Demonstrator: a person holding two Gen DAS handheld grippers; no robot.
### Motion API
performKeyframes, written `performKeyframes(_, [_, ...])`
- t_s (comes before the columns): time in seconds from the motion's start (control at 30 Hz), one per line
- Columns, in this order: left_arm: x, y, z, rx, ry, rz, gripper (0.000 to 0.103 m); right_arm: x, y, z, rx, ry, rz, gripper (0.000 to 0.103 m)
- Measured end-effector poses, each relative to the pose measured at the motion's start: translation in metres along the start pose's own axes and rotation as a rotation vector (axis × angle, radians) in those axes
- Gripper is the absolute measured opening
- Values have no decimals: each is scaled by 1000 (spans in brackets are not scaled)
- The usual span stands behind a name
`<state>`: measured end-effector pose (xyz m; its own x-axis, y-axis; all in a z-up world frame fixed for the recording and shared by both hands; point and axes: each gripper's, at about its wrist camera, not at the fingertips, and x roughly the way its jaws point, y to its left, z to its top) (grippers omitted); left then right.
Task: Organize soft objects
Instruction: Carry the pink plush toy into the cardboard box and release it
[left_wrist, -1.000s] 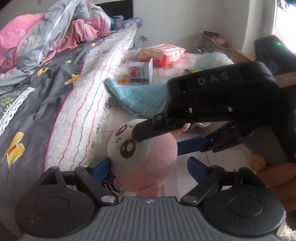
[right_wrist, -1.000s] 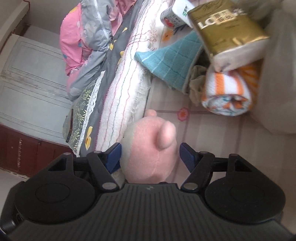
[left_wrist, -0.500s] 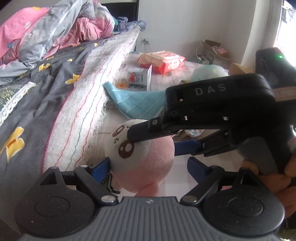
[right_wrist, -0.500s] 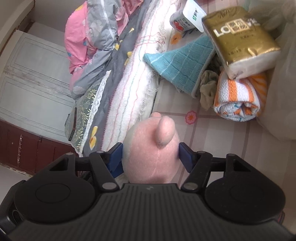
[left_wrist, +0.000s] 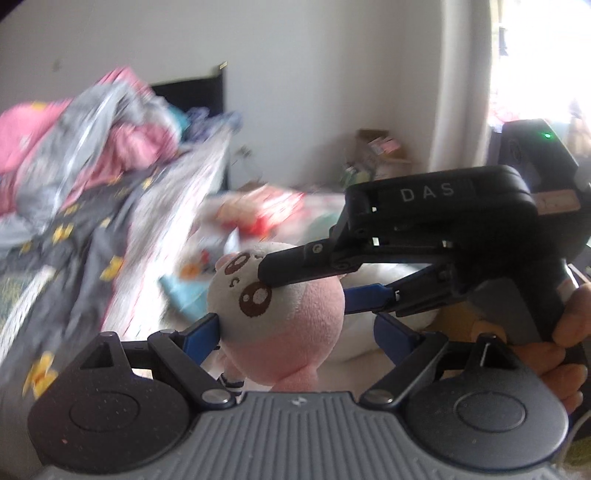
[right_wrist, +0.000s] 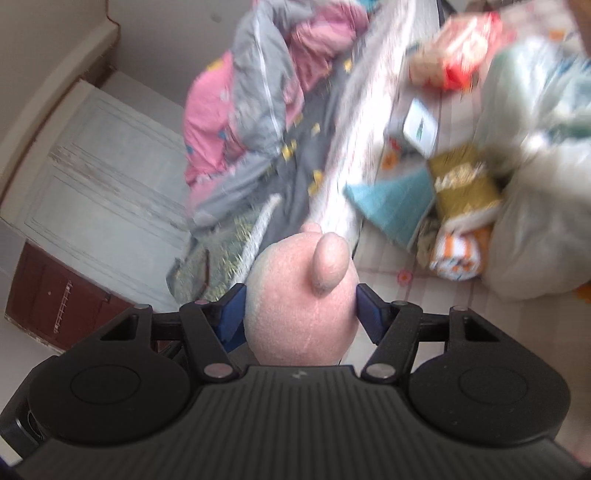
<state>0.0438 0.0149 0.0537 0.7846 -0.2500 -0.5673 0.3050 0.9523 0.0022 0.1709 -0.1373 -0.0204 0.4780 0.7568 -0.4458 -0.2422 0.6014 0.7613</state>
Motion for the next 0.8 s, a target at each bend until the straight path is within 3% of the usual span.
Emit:
performKeyframes(0.27, [22, -81, 37, 148, -53, -174, 90, -109, -32, 10, 42, -198, -57, 63])
performKeyframes(0.5, [82, -169, 69, 267, -13, -368, 90, -202, -97, 16, 143, -341, -181, 62])
performKeyframes(0.63, [118, -205, 76, 292, 36, -398, 90, -240, -138, 27, 203, -362, -262, 62])
performKeyframes(0.8, [139, -199, 72, 240, 92, -409, 90, -257, -186, 43, 220, -315, -442, 62])
